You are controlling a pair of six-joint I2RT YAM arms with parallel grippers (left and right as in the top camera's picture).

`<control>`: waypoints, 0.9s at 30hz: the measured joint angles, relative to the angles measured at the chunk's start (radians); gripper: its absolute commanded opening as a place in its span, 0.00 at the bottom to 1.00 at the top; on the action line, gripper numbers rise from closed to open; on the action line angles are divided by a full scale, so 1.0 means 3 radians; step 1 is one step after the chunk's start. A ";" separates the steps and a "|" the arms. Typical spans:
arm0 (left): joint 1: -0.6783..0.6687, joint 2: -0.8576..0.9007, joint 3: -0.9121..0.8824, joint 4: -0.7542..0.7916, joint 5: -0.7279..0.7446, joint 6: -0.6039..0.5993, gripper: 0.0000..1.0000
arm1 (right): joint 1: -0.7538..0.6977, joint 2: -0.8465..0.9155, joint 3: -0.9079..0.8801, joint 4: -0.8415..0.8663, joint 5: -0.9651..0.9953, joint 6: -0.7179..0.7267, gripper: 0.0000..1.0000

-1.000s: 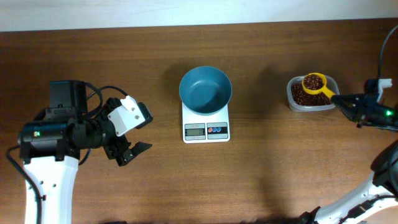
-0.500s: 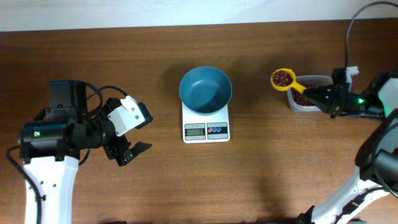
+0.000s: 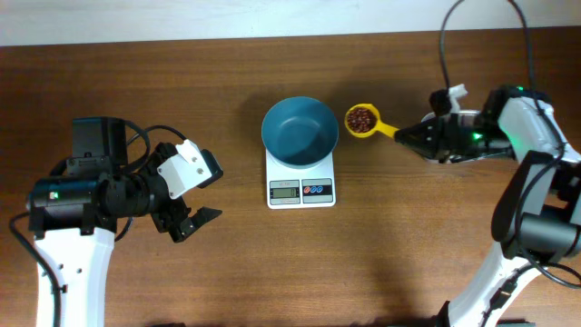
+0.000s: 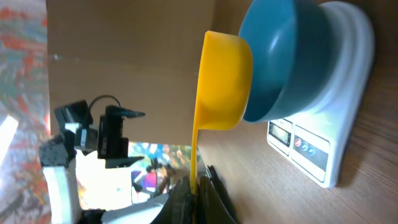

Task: Scoop item into bowl and weigh 50g on scale
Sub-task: 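Carry the filled scoop with right gripper over the teal bowl, then tilt scoop with right gripper to pour beans into the teal bowl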

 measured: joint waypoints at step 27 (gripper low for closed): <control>0.0000 0.0001 0.0000 0.0001 0.0000 -0.0001 0.99 | 0.0909 0.0000 -0.0015 0.2201 0.0177 0.1241 0.04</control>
